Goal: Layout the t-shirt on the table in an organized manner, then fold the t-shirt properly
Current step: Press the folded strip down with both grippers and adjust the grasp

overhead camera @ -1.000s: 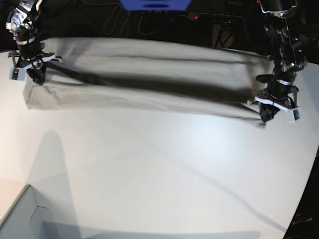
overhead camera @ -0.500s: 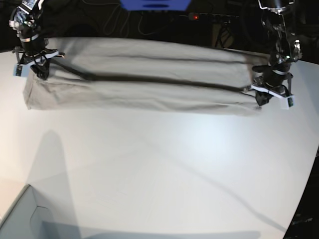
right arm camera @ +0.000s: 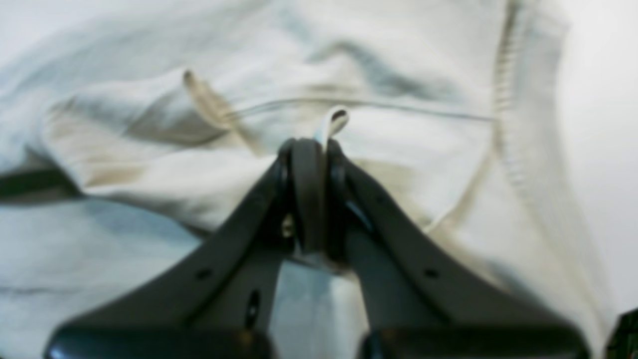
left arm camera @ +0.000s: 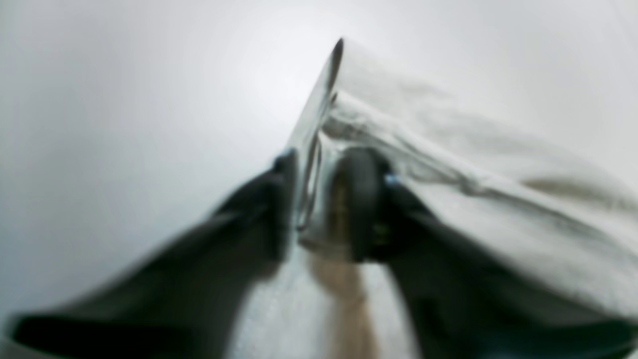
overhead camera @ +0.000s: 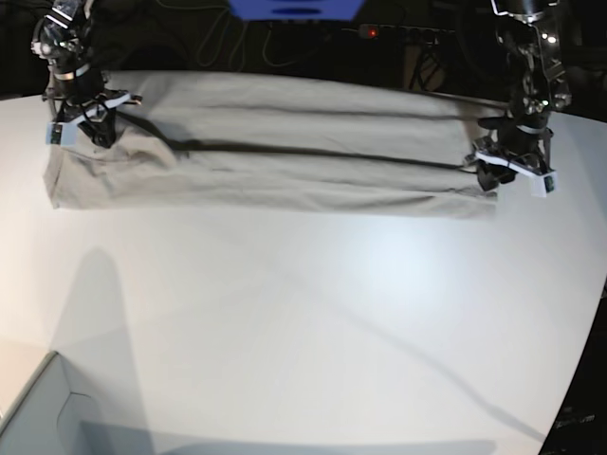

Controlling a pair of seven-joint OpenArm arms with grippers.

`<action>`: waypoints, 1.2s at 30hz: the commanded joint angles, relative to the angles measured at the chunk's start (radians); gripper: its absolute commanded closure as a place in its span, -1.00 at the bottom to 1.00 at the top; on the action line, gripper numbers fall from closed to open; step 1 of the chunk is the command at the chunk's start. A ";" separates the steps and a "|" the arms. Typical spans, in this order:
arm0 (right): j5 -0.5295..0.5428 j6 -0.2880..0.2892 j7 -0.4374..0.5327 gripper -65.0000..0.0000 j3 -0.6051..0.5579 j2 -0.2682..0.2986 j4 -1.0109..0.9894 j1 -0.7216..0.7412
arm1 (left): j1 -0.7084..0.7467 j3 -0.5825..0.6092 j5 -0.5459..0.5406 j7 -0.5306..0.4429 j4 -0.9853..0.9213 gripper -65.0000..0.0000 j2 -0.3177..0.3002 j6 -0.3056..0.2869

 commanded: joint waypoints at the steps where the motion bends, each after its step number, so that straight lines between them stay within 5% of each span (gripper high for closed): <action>1: 0.013 0.005 0.027 1.00 -0.001 0.009 0.015 0.002 | 0.009 -0.004 -0.006 -0.010 0.025 0.10 -0.010 -0.003; 6: 0.013 0.005 0.027 1.00 -0.001 0.009 0.015 0.002 | 0.043 -0.004 -0.006 -0.009 0.037 -0.58 -0.006 -0.003; 13: 0.013 0.005 0.027 1.00 -0.022 0.009 0.015 0.002 | 0.031 -0.004 -0.006 -0.009 -0.044 -0.59 -0.002 -0.003; 16: 0.013 0.005 0.026 1.00 -0.036 0.009 0.015 0.002 | 0.005 0.002 -0.006 -0.009 -0.083 -0.23 -0.002 -0.003; 21: 0.013 0.005 0.023 1.00 -0.036 0.009 0.015 0.002 | -0.031 -0.004 -0.006 -0.010 -0.146 0.94 -0.002 -0.003; 29: 0.013 0.005 0.021 1.00 -0.036 0.007 0.015 0.007 | -0.050 -0.004 -0.015 -0.010 -0.158 1.00 -0.006 -0.003; 36: 0.011 0.005 0.021 1.00 -0.122 0.009 -0.006 0.031 | -0.032 0.002 -0.186 -0.004 -0.014 1.00 -0.048 -0.003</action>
